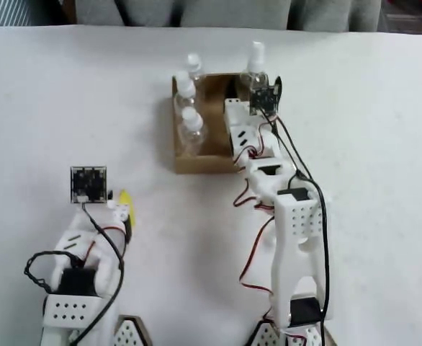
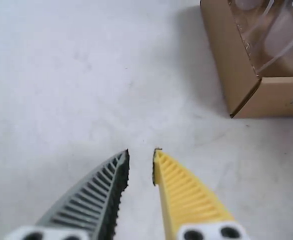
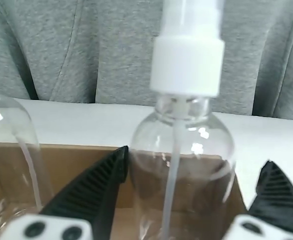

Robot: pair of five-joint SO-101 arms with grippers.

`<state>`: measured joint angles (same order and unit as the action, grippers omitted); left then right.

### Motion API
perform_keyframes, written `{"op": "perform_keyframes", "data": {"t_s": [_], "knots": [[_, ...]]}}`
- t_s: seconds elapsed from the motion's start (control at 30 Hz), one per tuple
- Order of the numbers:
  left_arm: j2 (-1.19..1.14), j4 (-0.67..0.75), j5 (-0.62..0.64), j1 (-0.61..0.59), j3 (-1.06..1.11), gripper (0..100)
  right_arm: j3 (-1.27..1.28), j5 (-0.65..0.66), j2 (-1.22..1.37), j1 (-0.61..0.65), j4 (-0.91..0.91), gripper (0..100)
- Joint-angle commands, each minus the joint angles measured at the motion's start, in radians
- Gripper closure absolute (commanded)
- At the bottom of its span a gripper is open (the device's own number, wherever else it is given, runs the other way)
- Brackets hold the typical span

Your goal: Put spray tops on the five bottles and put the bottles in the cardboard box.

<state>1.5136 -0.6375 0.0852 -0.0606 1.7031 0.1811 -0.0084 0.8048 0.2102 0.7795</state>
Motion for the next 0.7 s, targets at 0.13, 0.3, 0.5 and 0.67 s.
{"op": "perform_keyframes", "data": {"t_s": [0.13,0.3,0.5,0.67], "knots": [[0.013,0.029,-0.009,0.008,-0.005,91,0.017,-0.009,-0.131,-0.016,-0.004,64.2],[0.013,0.029,-0.009,0.008,-0.005,91,0.08,-0.009,-0.2,-0.019,-0.002,64.2],[0.013,0.029,-0.009,0.008,-0.005,91,0.175,-0.011,-0.291,-0.012,-0.002,64.2],[0.013,0.029,-0.009,0.008,-0.005,91,0.213,-0.011,-0.344,-0.016,-0.007,64.2]]}}
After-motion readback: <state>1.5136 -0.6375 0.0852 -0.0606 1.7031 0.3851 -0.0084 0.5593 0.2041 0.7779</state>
